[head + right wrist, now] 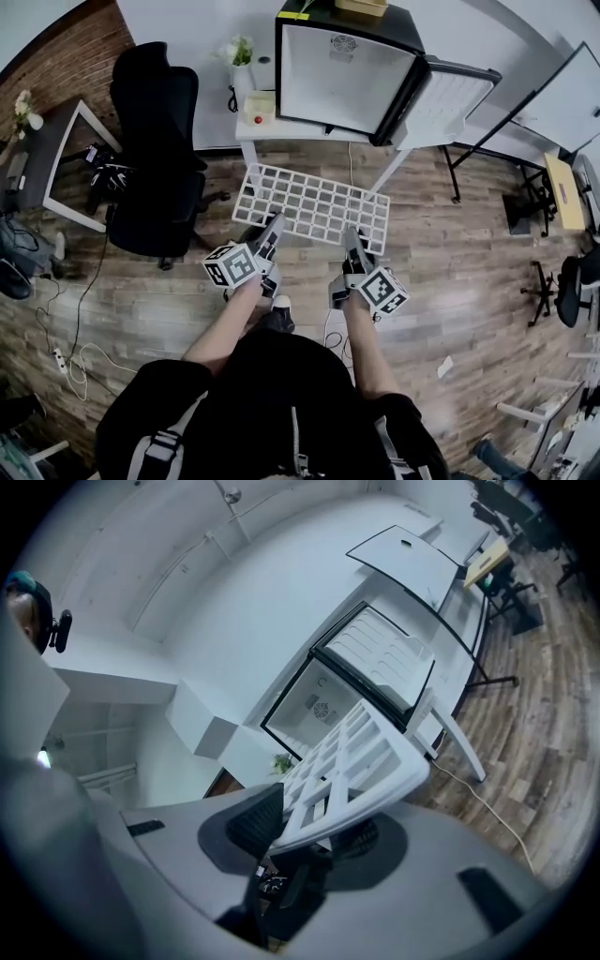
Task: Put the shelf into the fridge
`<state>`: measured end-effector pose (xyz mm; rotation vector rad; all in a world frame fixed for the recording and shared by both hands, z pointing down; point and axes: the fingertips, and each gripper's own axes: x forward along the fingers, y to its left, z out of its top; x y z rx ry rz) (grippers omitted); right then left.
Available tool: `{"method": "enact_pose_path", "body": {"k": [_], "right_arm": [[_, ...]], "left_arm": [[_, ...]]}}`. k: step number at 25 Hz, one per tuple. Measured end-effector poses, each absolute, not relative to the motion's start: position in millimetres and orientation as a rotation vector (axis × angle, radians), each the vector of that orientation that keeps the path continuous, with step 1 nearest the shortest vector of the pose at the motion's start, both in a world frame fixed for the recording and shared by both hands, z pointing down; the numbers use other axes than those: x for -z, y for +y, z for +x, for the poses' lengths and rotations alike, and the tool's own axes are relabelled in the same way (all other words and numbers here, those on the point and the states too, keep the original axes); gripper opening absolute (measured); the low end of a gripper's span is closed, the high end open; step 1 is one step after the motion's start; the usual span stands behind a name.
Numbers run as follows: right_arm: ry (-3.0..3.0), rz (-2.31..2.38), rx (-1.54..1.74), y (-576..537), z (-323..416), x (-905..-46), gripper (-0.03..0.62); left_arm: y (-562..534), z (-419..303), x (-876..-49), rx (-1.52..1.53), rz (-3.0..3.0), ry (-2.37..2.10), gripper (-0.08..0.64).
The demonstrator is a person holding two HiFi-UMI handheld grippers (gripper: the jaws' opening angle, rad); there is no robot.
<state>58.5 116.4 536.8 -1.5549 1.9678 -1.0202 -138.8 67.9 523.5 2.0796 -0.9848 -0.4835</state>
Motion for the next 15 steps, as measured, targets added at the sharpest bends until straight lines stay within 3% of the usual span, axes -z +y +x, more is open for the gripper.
{"method": "enact_pose_path", "body": {"k": [15], "right_arm": [[1.944, -1.576, 1.013, -6, 70, -531, 0.135]], "left_arm": [[-59, -125, -517, 0.471, 2.093, -0.940, 0.123]]}}
